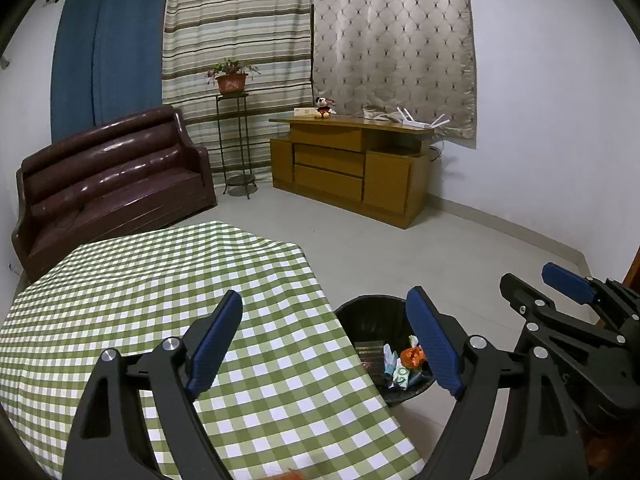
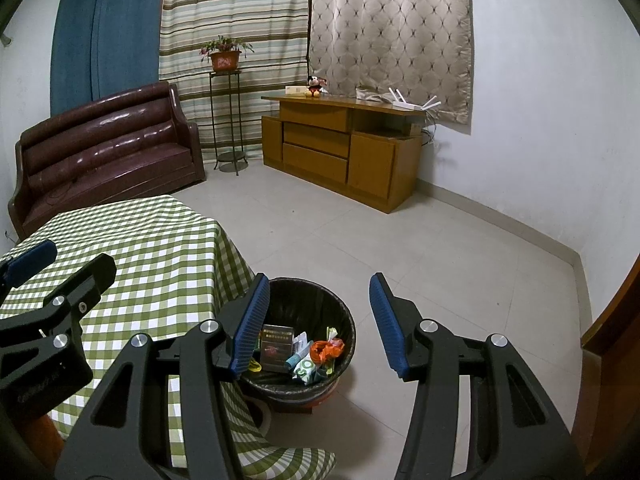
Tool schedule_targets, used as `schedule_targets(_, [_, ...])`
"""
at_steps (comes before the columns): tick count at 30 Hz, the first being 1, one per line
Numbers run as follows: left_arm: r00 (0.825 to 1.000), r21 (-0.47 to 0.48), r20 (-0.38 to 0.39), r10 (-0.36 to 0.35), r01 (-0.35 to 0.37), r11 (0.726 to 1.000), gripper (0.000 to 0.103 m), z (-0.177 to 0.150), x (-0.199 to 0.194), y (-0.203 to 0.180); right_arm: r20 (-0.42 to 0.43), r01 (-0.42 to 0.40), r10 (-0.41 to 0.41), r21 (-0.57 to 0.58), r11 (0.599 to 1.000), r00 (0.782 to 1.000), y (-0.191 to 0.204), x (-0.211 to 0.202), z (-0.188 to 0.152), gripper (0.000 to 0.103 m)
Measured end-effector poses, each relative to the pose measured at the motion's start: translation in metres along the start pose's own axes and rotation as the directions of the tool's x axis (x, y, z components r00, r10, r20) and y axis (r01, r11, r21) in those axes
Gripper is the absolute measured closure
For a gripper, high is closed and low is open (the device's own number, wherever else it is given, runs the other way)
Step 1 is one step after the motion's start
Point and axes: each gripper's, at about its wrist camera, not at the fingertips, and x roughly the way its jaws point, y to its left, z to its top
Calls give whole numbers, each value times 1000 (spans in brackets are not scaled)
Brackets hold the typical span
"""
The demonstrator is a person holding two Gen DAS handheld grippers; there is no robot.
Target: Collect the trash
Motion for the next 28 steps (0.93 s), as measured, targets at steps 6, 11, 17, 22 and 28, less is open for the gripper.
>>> schedule_targets(6, [1000,-7,-7,-12,11,1000,20,0,2,0,0,1,-1,1,1000,1000,0,0,0,52])
schedule_targets(11, [1000,-12,-13,-17,17,1000,19,-1,3,0,0,0,0,0,1000,1000,-1,0,1,52])
schedule_targets(17, [1000,1,-8,-2,2,1000,19,-3,3,0,-1,0,0,-1,1000,1000,0,0,1,52])
schedule_targets(22, [1000,5,-12,-3,3,1000,19,-3,4,1,-1,1,-1,-3,1000,1000,0,0,2,52])
schedule_targets(28, [998,-21,-56,5,-6,1000,19,-8,12,15,-9,-1,1,-10,1000,1000,4,4,-4,52])
